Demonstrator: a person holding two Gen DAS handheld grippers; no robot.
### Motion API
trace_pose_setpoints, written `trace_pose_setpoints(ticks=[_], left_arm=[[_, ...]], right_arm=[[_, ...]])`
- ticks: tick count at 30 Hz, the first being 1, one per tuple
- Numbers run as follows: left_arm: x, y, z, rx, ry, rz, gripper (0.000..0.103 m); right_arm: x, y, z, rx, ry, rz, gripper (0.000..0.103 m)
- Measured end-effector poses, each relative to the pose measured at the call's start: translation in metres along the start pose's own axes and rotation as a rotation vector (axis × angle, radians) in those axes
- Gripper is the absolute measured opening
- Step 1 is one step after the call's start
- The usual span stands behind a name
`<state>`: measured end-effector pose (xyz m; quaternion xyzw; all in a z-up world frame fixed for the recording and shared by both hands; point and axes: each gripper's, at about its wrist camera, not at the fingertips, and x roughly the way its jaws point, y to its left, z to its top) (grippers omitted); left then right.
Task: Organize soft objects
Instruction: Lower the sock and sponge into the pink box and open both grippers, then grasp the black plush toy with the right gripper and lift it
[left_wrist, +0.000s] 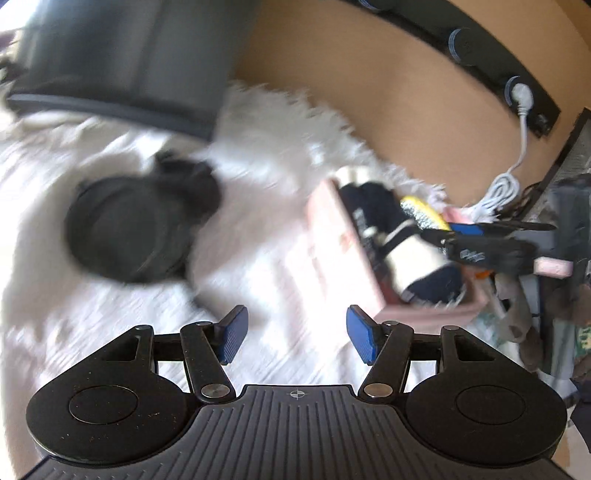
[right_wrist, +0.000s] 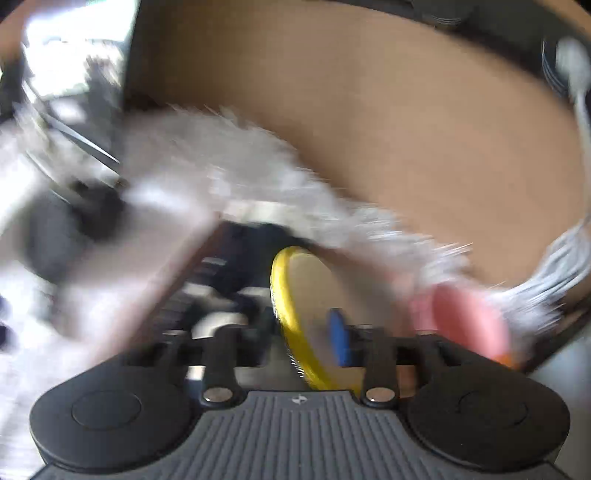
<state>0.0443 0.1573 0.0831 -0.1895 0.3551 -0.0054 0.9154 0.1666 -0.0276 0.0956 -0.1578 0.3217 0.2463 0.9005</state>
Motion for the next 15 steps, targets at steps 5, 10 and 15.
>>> trace_pose_setpoints(ticks=[5,10,15], left_arm=[[-0.026,0.037,-0.03,-0.086,0.023,0.093,0.064],[-0.031,0.068,-0.034,-0.087,0.039,0.154,0.064],[-0.029,0.103,-0.008,-0.051,-0.017,0.148,0.064]], right_arm=[[-0.021,0.029,-0.017,-0.028,-0.084,0.056,0.074],[-0.04,0.067,0.004,-0.026,-0.199,0.051,0.085],[-0.014,0.12,0.033,0.068,-0.159,0.167,0.085]])
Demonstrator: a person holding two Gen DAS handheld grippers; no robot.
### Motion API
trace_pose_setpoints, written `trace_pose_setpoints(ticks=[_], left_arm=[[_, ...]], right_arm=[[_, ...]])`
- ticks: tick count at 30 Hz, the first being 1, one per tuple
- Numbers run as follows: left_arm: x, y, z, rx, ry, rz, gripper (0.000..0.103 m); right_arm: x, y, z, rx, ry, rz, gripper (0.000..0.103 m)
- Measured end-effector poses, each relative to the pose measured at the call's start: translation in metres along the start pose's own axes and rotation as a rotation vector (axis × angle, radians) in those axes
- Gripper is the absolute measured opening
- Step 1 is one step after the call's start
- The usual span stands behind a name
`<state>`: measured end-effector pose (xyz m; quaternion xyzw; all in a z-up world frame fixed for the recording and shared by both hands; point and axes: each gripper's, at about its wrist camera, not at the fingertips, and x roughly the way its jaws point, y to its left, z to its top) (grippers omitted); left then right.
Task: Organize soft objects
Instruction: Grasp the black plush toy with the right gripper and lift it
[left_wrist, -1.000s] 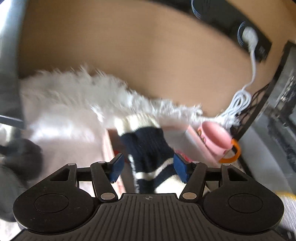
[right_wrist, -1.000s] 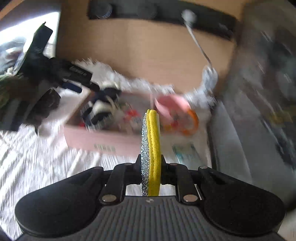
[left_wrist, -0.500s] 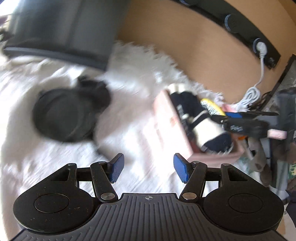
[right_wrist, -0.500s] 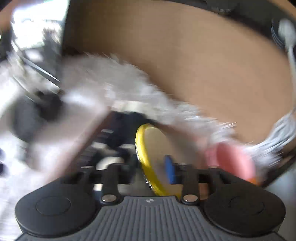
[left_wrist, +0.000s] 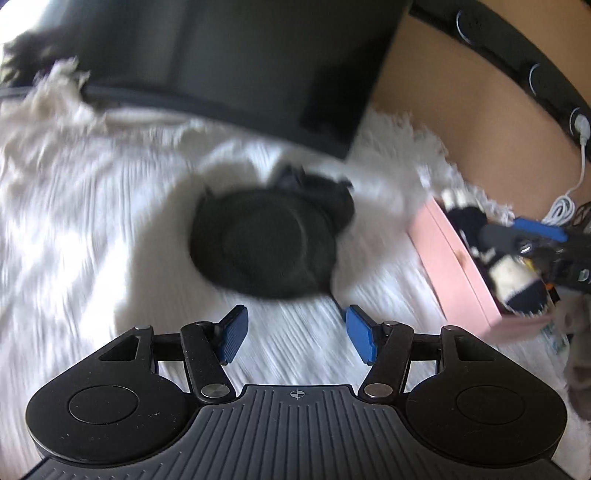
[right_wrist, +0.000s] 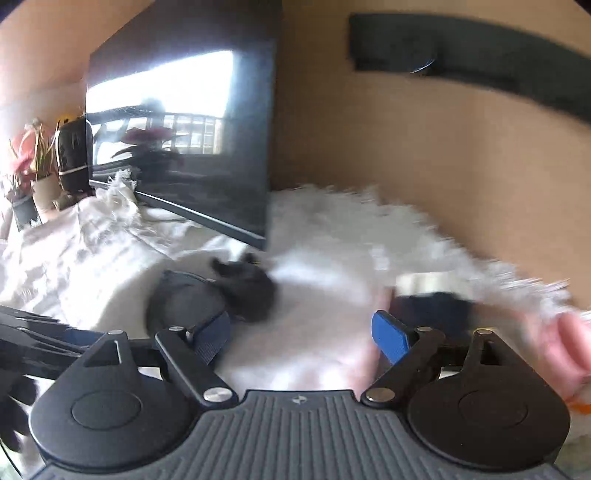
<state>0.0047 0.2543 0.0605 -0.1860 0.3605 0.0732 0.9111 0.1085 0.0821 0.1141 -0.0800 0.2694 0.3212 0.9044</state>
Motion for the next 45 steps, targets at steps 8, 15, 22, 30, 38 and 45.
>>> trace_pose_setpoints(ticks=[8,15,22,30,38,45], left_arm=[[0.006,0.06,0.06,0.178,-0.016,-0.128,0.063],[0.028,0.112,0.092,0.163,-0.009,-0.179,0.063],[0.066,0.12,0.106,0.105,0.011,-0.242,0.063],[0.087,0.072,0.089,0.148,0.071,-0.346,0.063],[0.085,0.021,0.049,0.189,0.148,-0.433,0.063],[0.069,0.007,0.028,0.242,0.179,-0.447,0.062]], right_arm=[[0.145,0.037,0.044,0.249,0.126,-0.03,0.085],[0.198,0.024,0.035,0.411,0.231,0.005,0.08],[0.129,0.053,0.005,0.269,0.198,-0.028,0.064],[0.024,0.045,-0.041,0.258,0.173,-0.209,0.042],[-0.039,0.046,-0.067,0.195,0.179,-0.271,0.01],[-0.044,0.047,-0.08,0.177,0.182,-0.27,0.055]])
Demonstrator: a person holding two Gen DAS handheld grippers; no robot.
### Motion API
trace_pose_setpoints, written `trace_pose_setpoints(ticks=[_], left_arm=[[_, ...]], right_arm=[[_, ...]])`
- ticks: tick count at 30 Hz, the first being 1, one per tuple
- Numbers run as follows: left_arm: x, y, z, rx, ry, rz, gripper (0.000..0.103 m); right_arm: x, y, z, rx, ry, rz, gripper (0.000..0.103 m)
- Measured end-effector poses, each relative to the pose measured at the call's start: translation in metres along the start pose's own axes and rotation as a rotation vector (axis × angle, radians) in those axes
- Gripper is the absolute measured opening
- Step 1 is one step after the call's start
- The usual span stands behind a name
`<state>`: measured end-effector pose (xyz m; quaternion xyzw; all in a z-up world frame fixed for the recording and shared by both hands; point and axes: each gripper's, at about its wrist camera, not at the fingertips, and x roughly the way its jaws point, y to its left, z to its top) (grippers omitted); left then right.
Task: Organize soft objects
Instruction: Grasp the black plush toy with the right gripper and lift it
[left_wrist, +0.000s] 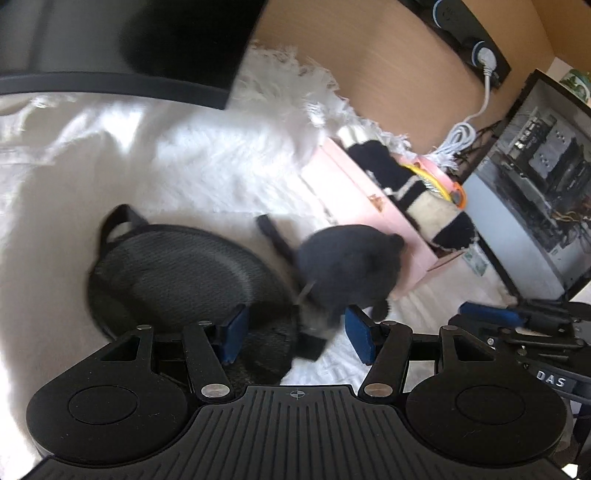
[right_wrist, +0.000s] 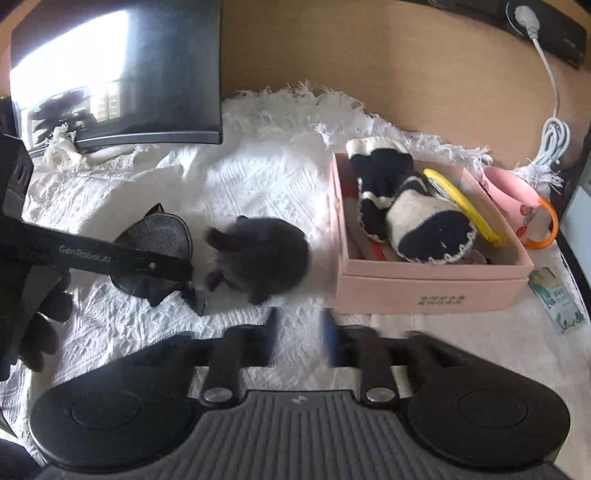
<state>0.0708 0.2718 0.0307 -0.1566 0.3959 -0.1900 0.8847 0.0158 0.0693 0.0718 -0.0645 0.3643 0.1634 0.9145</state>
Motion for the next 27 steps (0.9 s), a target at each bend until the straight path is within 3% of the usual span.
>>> trace_pose_setpoints(ticks=[1,7,12,17,19,27], left_arm=[[-0.002,0.0,-0.001,0.003,-0.001,0.012,0.062],[-0.034,0.017,-0.006,-0.01,-0.04,0.148,0.062],[-0.063,0.039,-0.009,-0.043,-0.064,0.185,0.062],[-0.08,0.054,-0.014,-0.047,-0.046,0.189,0.062],[-0.08,0.059,-0.017,-0.052,-0.038,0.195,0.062],[-0.072,0.071,-0.022,-0.114,-0.039,0.196,0.062]], right_arm=[[0.0,0.003,0.001,-0.005,-0.02,0.003,0.076],[0.023,0.034,0.021,-0.143,-0.118,-0.024,0.088],[0.087,0.043,0.041,-0.135,-0.055,-0.063,0.09],[0.126,0.058,0.038,-0.17,0.008,-0.092,0.094],[0.127,0.067,0.033,-0.212,0.005,-0.133,0.086],[0.07,0.068,0.023,-0.296,-0.007,-0.032,0.083]])
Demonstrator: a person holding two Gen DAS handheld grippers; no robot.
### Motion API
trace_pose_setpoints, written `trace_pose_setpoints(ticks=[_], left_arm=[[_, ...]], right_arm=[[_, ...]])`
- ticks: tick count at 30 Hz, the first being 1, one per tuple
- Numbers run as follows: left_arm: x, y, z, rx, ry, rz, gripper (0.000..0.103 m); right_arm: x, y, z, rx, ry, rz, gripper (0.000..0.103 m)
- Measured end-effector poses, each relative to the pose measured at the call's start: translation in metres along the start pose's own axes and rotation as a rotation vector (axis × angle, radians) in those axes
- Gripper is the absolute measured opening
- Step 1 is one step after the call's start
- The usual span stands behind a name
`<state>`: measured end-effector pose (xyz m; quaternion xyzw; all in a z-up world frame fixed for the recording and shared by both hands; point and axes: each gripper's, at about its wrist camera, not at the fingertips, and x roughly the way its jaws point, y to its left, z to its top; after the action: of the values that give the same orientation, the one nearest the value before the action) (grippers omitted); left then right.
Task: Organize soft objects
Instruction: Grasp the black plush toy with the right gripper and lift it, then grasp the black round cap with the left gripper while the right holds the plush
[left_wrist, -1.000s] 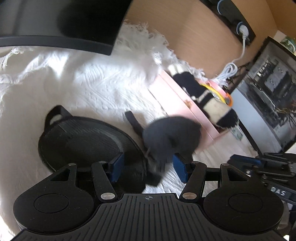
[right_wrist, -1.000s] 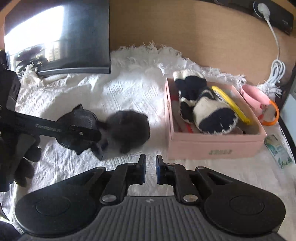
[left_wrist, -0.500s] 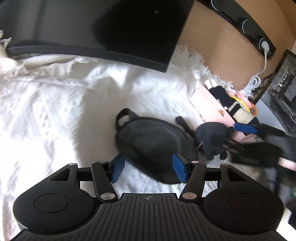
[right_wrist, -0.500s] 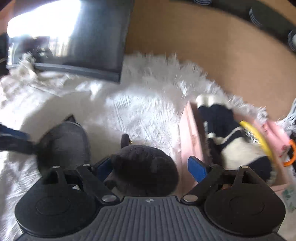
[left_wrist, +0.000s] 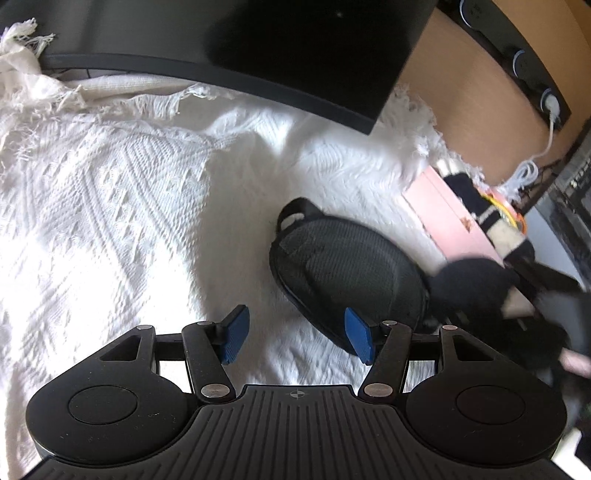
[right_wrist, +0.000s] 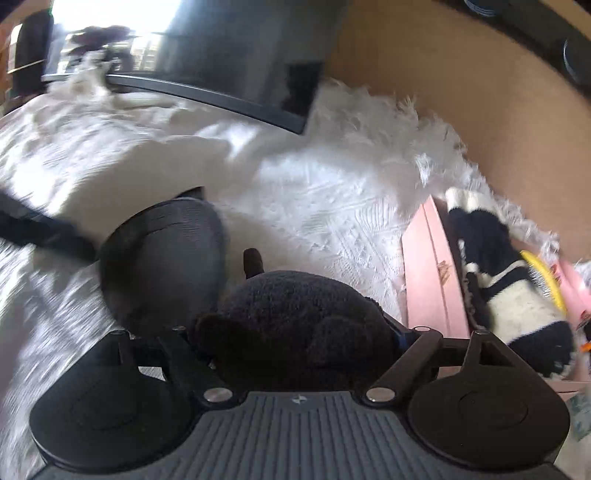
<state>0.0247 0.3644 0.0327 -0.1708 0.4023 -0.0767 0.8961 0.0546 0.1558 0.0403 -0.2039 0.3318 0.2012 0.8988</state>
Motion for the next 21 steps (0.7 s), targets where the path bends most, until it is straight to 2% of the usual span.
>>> trace_pose_setpoints(ticks=[4,9,12,15,16,18,21], left_arm=[[0.008,-0.001,0.007,-0.021,-0.028,-0.021,0.062],[0.027,-0.009,0.03,0.01,-0.057,-0.03,0.062],[0.036,-0.005,0.046,-0.01,-0.088,-0.025,0.062],[0.045,0.006,0.057,-0.029,-0.083,-0.017,0.062],[0.049,0.011,0.06,-0.041,-0.075,-0.015,0.059],[0.056,0.019,0.063,-0.075,-0.059,-0.024,0.057],[0.055,0.02,0.066,-0.07,-0.051,-0.048,0.057]], right_arm=[[-0.027,-0.01,-0.013,0.02,0.003,-0.004,0.084],[-0.047,-0.034,-0.039,0.081,0.016,-0.082,0.084],[-0.048,-0.046,-0.057,0.122,0.047,-0.108,0.084],[-0.041,-0.054,-0.073,0.192,0.093,-0.094,0.085],[-0.04,-0.056,-0.077,0.219,0.105,-0.085,0.086],[-0.039,-0.057,-0.083,0.268,0.103,-0.087,0.088],[-0.037,-0.059,-0.086,0.308,0.109,-0.066,0.089]])
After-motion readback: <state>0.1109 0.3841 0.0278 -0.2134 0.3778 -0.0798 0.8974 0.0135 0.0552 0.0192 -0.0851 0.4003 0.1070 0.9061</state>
